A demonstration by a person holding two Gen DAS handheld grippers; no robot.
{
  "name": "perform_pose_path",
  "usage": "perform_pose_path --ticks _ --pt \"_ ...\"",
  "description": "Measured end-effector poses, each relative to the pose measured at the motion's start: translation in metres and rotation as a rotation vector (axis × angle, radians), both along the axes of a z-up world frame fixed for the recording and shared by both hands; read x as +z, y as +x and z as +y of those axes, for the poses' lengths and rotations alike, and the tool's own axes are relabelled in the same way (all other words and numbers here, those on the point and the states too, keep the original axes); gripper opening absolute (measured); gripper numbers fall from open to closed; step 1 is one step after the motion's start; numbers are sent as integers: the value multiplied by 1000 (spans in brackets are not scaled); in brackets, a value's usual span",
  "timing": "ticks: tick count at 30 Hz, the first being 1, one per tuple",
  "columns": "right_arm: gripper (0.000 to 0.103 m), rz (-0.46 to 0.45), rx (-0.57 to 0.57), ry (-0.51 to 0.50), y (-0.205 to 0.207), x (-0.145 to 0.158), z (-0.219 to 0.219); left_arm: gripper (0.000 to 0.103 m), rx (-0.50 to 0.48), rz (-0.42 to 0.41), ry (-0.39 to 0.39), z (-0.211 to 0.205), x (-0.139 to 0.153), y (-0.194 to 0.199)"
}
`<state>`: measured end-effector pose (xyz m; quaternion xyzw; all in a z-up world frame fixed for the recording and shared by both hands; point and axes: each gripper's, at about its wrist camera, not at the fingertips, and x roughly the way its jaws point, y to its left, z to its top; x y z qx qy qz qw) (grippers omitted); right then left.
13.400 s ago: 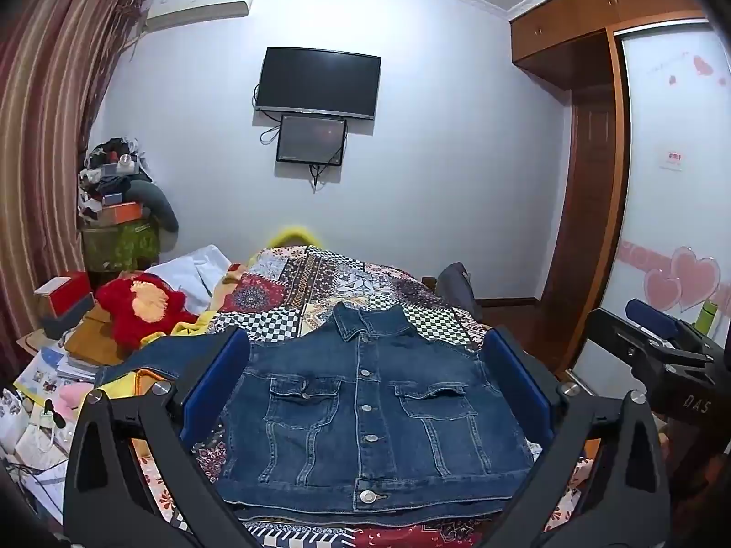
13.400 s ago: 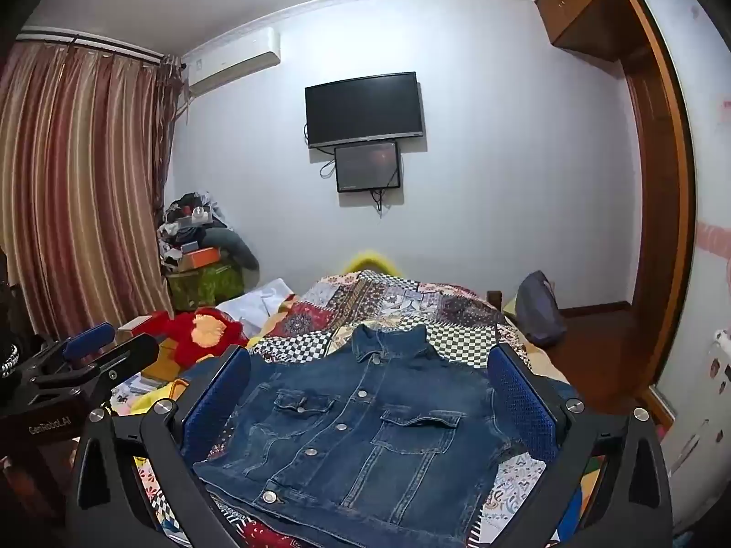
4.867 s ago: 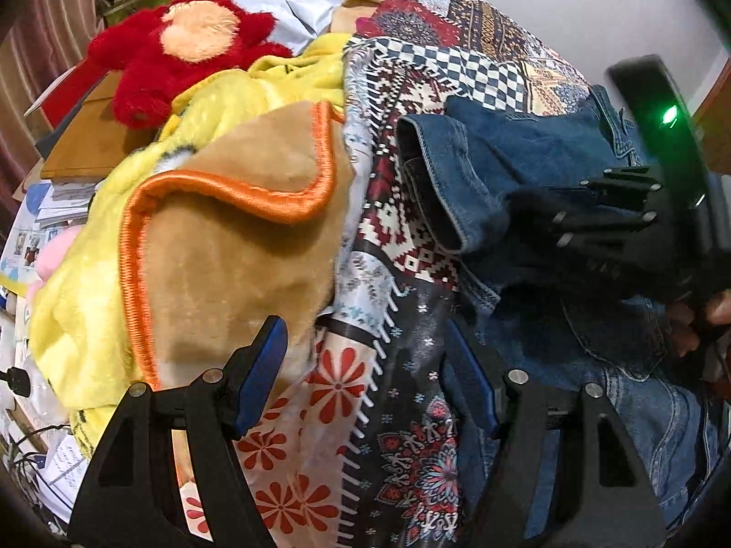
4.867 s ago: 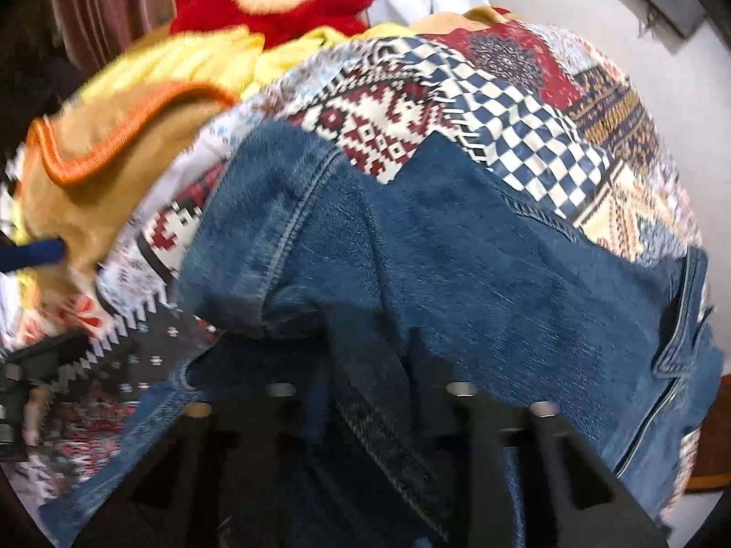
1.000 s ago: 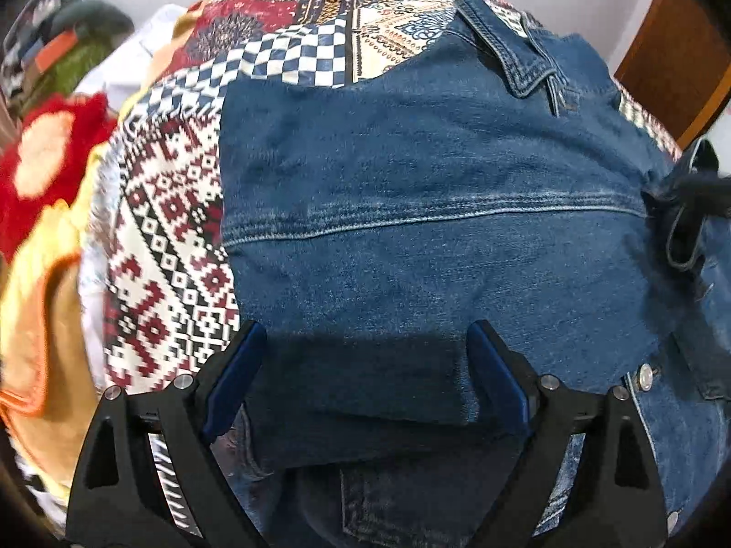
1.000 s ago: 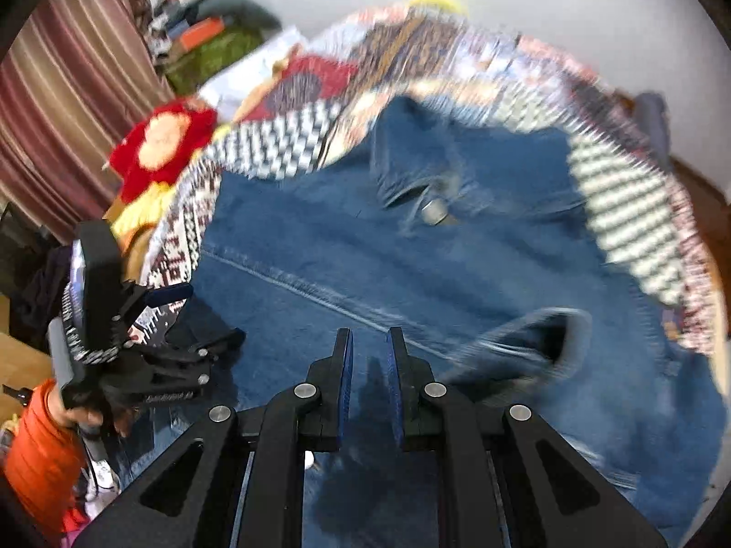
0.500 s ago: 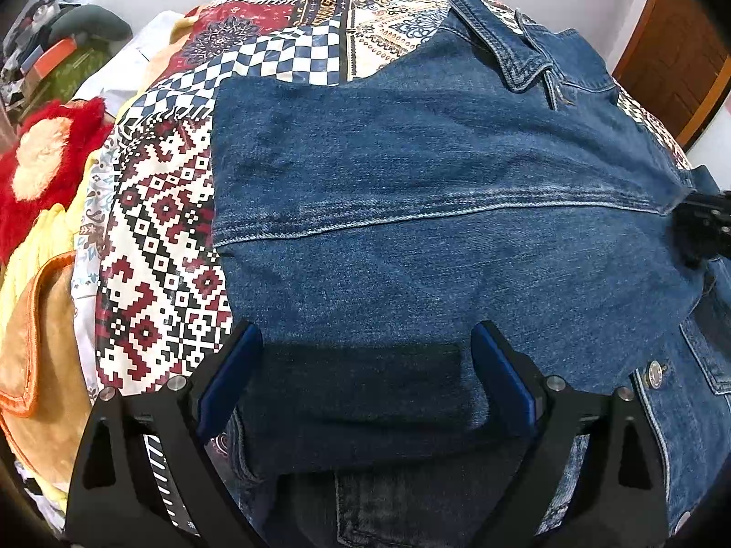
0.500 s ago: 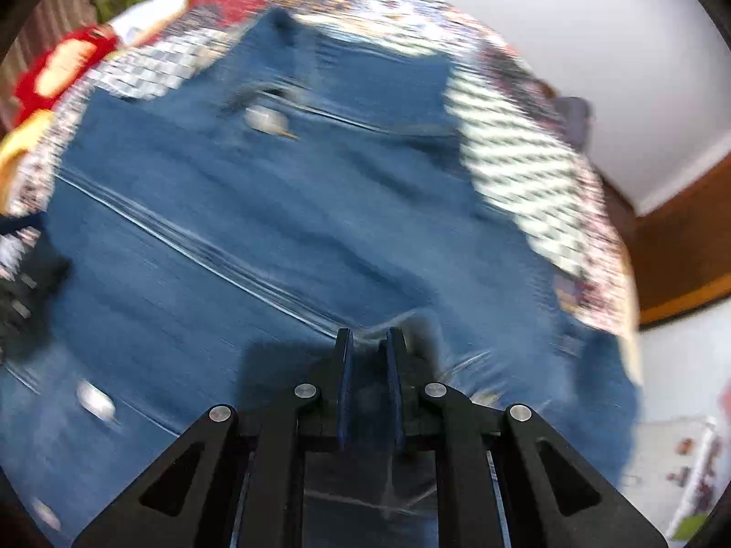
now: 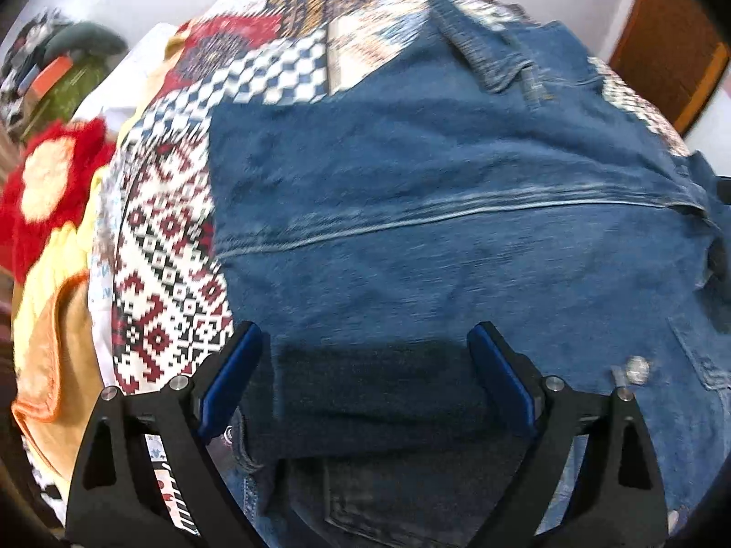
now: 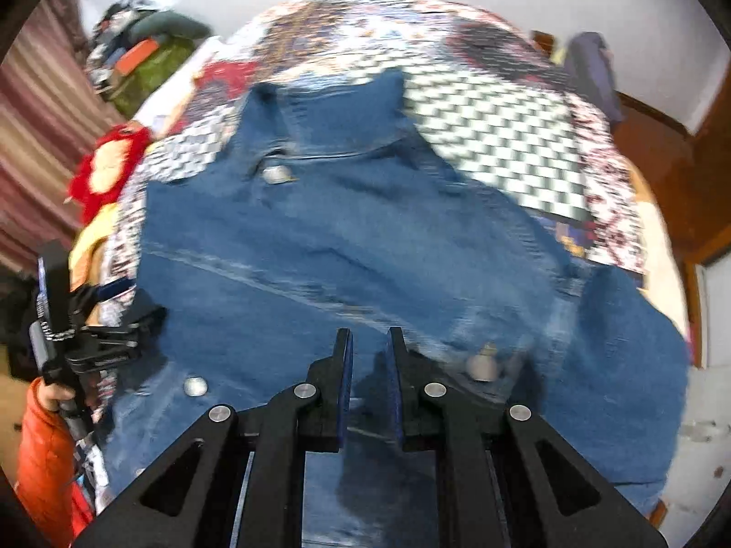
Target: Fold large clothes
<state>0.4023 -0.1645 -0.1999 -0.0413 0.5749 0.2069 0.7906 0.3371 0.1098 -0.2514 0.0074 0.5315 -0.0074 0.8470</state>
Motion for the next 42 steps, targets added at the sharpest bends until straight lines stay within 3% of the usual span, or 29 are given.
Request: perform_pose_path --ticks 2,6,7,9,14,22,28,30,31,34,38,42 --pt "11 25 52 -28 -3 -13 12 93 -38 -16 20 -12 5 -2" --pt "11 49 137 -244 -14 -59 31 96 -89 -13 122 -33 -8 -4" --pt "11 42 142 -246 -17 -65 28 99 -77 -22 125 -32 -10 -4" --pt "11 10 140 -215 -22 -64 20 100 -59 -16 72 -23 -12 -4" --pt "11 -5 136 -252 -33 -57 3 101 -20 7 -43 -6 -21 -5" --pt "12 -57 160 -322 -54 -48 0 103 -32 -19 21 -13 -21 -11" --pt "11 -41 169 -290 -64 -44 -18 103 -21 -20 16 -15 -21 -15" --pt "12 -56 172 -323 -69 -38 -22 103 -24 -19 29 -15 -20 -14" --pt "20 -73 171 -352 -72 -34 -27 103 -27 -17 39 -16 -20 -13" --pt "22 -83 125 -341 -76 -23 -47 103 -27 -3 65 -19 -16 -12" --pt "22 -68 24 -229 -66 -7 -74 97 -78 -18 113 -34 4 -10" --pt "22 -48 3 -176 -51 -13 -68 97 -124 -80 56 -58 34 -1"
